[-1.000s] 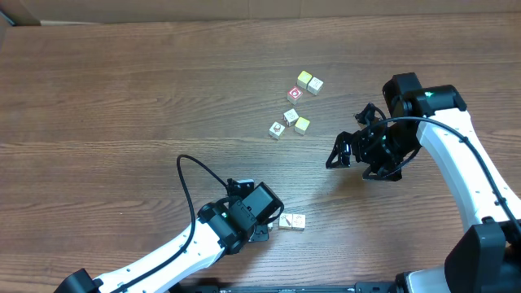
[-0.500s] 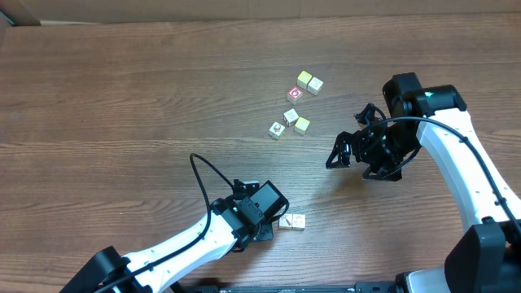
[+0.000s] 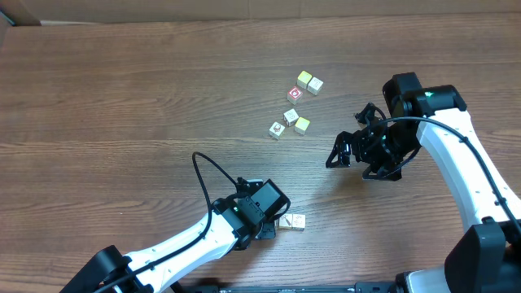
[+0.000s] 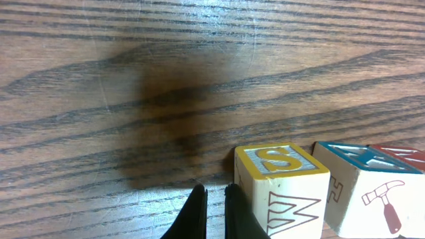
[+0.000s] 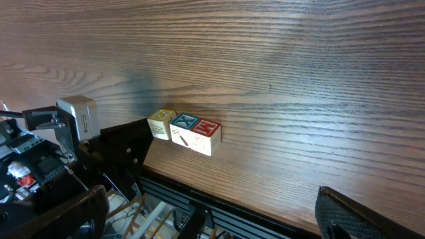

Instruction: Flip 5 blocks

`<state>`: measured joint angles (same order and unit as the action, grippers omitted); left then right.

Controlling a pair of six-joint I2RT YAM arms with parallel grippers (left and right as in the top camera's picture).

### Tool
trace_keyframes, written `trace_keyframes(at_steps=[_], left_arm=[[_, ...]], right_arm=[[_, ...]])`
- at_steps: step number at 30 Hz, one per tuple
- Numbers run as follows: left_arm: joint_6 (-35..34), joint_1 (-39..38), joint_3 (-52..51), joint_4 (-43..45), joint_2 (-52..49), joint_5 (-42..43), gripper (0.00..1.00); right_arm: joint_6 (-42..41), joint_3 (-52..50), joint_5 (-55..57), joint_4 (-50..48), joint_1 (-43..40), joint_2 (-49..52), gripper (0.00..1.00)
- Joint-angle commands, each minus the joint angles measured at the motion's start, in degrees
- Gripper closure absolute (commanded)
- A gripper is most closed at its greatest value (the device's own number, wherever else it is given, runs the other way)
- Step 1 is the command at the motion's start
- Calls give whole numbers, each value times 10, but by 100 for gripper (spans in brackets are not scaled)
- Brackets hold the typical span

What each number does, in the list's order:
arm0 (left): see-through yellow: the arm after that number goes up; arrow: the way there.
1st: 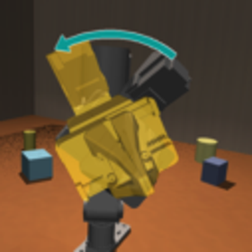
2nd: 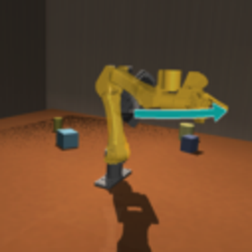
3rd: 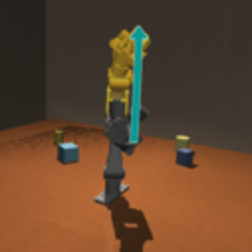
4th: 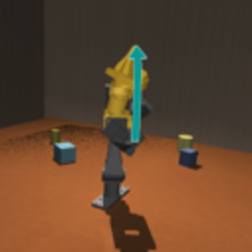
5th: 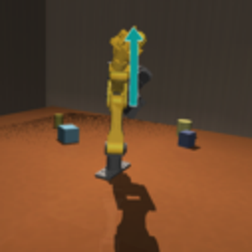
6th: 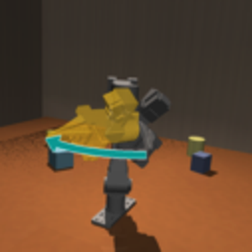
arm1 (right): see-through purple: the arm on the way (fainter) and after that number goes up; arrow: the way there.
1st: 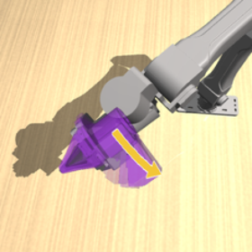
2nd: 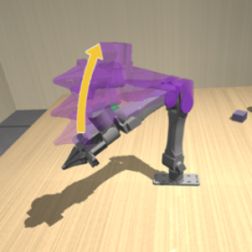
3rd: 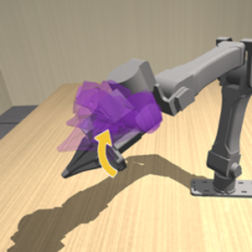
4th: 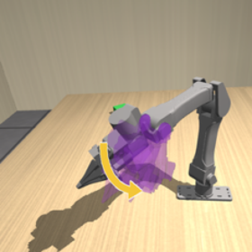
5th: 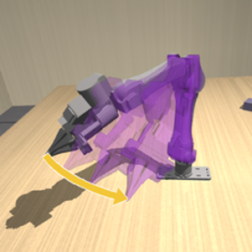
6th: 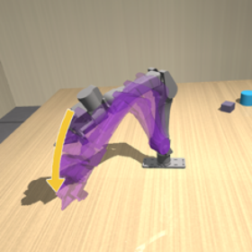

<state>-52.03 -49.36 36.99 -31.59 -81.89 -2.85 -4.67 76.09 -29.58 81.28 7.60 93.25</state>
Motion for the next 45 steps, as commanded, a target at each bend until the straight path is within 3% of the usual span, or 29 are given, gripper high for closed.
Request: trace_keyframes(at_steps=[1, 10, 35, 45], left_arm=[[19, 3, 0, 2, -5, -17, 96], [21, 12, 0, 7, -5, -31, 96], [43, 14, 0, 13, -6, 34, 96], [43, 15, 0, 18, -6, 8, 96]], right_arm=[[4, 11, 0, -1, 2, -9, 0], [4, 11, 0, 1, 2, -9, 0], [4, 11, 0, 3, 2, -9, 0], [4, 11, 0, 3, 2, -9, 0]])
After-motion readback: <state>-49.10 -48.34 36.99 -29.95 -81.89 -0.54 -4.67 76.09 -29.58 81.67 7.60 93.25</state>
